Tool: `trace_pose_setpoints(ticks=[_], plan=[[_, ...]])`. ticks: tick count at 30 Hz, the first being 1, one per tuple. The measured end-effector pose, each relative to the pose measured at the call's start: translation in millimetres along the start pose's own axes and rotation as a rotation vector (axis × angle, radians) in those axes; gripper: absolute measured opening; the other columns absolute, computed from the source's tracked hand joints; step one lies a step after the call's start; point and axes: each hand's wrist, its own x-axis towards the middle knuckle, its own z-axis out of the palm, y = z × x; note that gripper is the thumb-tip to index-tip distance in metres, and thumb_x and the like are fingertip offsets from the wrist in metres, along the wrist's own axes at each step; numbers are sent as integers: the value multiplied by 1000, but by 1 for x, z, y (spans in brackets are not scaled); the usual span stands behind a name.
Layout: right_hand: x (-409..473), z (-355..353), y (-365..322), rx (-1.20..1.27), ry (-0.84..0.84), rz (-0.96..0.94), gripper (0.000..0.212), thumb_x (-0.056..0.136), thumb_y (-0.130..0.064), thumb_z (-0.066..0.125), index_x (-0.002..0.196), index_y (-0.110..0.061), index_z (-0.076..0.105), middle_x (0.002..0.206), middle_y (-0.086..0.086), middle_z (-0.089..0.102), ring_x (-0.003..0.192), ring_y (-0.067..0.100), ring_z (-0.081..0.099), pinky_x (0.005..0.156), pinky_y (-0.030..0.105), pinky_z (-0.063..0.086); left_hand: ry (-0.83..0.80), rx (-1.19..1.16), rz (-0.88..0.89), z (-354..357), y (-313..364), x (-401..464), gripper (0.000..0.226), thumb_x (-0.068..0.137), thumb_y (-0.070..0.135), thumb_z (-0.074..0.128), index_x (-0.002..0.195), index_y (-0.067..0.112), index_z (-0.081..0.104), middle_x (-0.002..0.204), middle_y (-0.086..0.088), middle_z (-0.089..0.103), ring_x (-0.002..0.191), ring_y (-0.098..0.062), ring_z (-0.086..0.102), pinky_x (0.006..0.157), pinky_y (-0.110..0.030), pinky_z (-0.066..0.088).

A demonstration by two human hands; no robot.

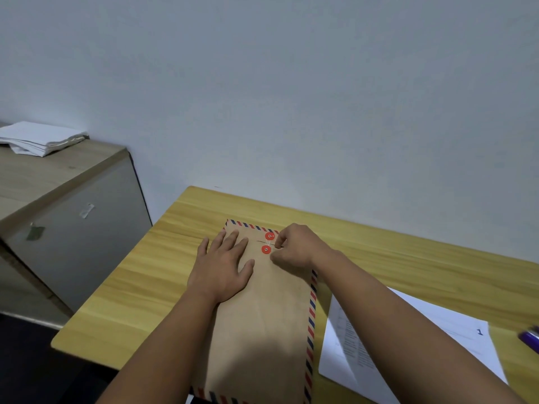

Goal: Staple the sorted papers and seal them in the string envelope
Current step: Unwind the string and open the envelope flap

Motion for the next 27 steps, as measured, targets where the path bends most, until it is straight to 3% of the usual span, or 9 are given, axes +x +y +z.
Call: trace_pose_setpoints(ticks=[2,4,10,16,21,24,27], plan=[[2,-1,3,-55,23,-2,7,86,-19,73,84,-16,79,91,1,76,88,22,71,82,41,63,-2,-4,0,0,0,0,70,96,66,25,159,35,31,170,7,19,158,-17,5,127,-50,4],[5,-1,6,-74,50,-8,14,89,-14,70,78,-17,78,84,-1,76,82,19,71,80,42,63,-2,-7,1,1,0,0,70,96,66,26,159,35,31,170,6,19,158,-17,5,127,-50,4],[10,2,-1,194,164,-65,16,93,-24,72,85,-18,85,93,-6,80,90,10,72,80,30,59,10,-11,5,-1,1,0,69,97,65,29,158,33,33,170,5,21,158,-18,8,127,-50,4],[0,20,-10,438,21,-193,10,88,-12,76,84,-13,85,77,-10,78,71,-3,69,67,13,51,18,-13,12,0,1,-2,69,97,65,26,157,33,34,170,5,21,158,-19,8,127,-51,5],[-9,14,2,469,-66,-171,11,91,-9,72,82,-8,79,81,-5,77,74,3,68,75,24,52,15,-8,11,1,1,-1,71,95,66,25,158,33,34,170,5,21,158,-19,8,126,-51,5],[-13,4,10,785,-82,-52,13,99,-10,67,92,0,69,90,8,80,63,12,64,52,22,45,18,-14,10,0,1,-1,71,95,65,27,158,33,34,170,5,21,158,-19,9,126,-51,5],[-10,-4,15,948,-74,18,11,102,-11,64,93,-5,65,86,17,75,60,17,61,49,25,43,19,-9,10,0,0,-1,71,95,65,27,158,33,34,169,5,22,158,-19,9,126,-51,6]])
